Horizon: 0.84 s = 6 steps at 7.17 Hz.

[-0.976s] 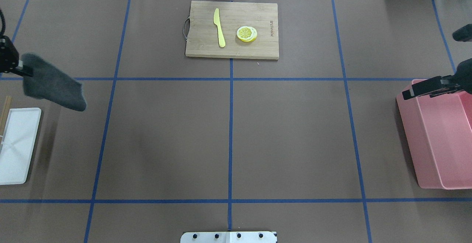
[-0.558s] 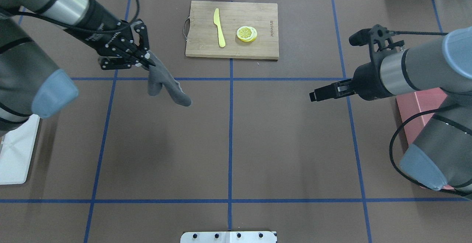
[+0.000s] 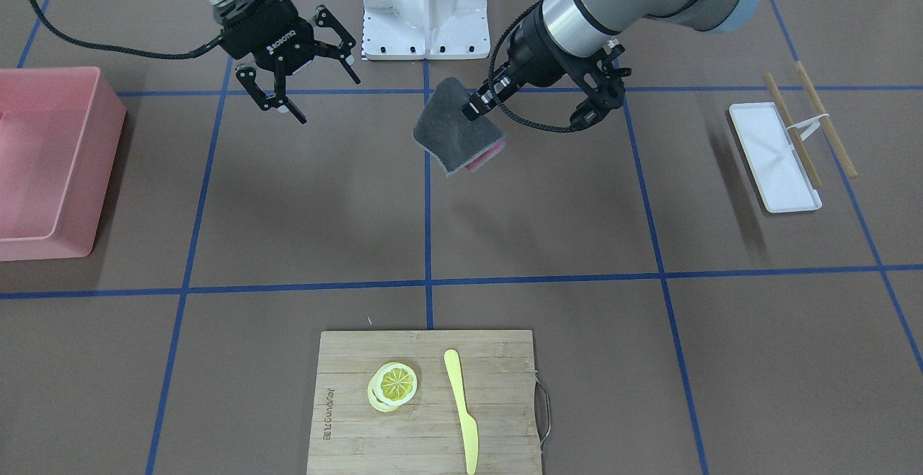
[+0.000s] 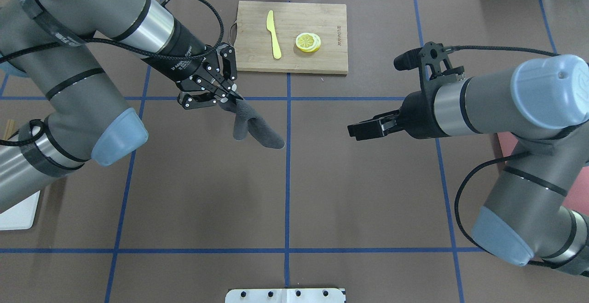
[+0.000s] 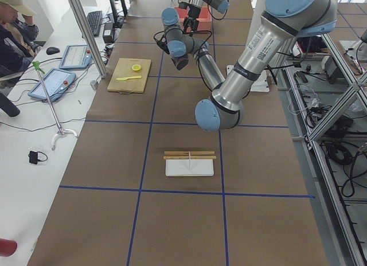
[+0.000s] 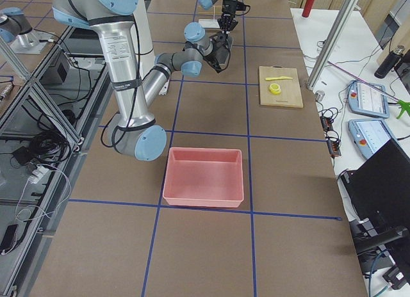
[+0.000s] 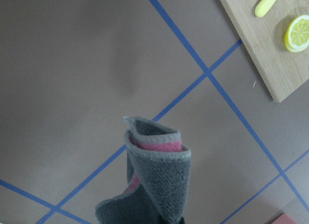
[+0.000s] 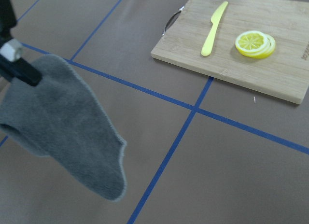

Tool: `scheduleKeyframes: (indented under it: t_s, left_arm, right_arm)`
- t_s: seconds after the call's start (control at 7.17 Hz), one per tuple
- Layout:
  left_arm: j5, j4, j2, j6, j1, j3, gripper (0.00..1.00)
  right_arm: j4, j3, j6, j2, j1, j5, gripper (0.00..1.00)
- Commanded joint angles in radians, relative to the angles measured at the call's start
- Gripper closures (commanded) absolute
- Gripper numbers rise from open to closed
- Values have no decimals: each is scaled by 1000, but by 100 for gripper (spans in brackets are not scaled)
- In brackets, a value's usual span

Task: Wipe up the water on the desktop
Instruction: 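Grasp the hanging end of the grey cloth with the right gripper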

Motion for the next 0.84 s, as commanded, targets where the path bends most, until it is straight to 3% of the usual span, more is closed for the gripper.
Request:
scheduleKeyframes:
  t_s: [0.0,0.42,0.7]
  left_arm:
    - [34,-33,-27,-60,33,12,100]
    - [36,-41,-41,-77,50,8,100]
    - [61,-131,-36,-154,83,9,100]
  right_arm:
    - [-2,20,-27,3,-142,-222,0]
    - [0,22,-29,7,-236,-343,0]
    - [0,28,-29,12,-257,-378,0]
